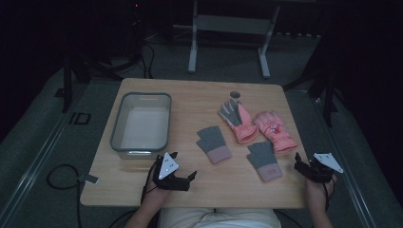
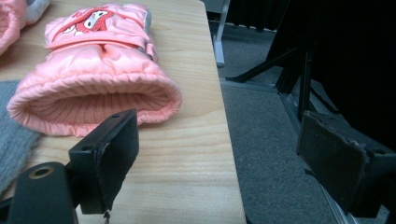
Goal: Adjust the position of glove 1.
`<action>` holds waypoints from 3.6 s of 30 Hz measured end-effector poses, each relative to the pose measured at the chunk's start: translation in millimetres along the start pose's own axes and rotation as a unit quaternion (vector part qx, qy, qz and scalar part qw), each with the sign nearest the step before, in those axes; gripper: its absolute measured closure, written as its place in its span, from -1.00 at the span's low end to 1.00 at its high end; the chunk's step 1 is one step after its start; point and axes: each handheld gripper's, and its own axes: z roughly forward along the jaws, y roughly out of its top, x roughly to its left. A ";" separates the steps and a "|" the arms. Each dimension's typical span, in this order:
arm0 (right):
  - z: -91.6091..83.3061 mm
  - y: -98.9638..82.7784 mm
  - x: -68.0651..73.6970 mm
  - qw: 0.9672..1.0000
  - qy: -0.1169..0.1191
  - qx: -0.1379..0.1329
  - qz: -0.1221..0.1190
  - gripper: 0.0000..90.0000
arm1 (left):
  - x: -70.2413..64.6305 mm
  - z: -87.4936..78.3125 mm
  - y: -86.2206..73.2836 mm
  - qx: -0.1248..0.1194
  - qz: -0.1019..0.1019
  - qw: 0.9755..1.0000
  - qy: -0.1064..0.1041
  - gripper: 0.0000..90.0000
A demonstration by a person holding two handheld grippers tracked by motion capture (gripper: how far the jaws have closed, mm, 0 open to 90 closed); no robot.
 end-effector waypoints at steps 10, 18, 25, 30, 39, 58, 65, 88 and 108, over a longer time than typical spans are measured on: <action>-3.3 4.7 -1.9 1.000 0.014 0.001 0.017 -0.71 | 0.3 -0.1 0.0 0.000 -0.001 1.000 0.000 -0.99; -11.5 29.3 -4.6 0.998 0.047 0.004 0.039 -0.69 | 0.2 -0.4 -0.1 -0.001 0.000 1.000 0.000 -0.99; -15.7 55.3 -1.2 0.998 0.051 -0.001 0.024 -0.71 | 0.3 -0.1 0.0 0.000 0.001 1.000 -0.001 -0.99; -19.3 82.1 5.9 0.998 0.059 -0.023 0.019 -0.72 | 0.0 -0.1 0.0 0.000 0.001 1.000 0.000 -0.99; -20.9 122.2 22.6 0.996 0.079 -0.039 0.004 -0.70 | 0.2 0.1 0.1 0.000 -0.001 1.000 -0.002 -0.99; -17.3 160.1 87.6 0.977 0.206 -0.045 -0.044 -0.74 | -0.3 0.4 0.3 0.003 0.004 1.000 -0.007 -0.99; -6.3 159.8 117.1 0.960 0.276 -0.009 -0.042 -0.73 | -0.7 0.2 0.2 0.002 0.007 1.000 -0.006 -0.99; 44.3 128.9 214.3 0.912 0.389 0.069 -0.109 0.01 | -0.2 -0.3 0.1 0.001 0.005 1.000 -0.013 -0.99; 89.6 105.5 252.8 0.888 0.404 0.132 -0.174 0.29 | 0.3 -0.4 0.0 0.000 0.004 1.000 -0.017 -0.99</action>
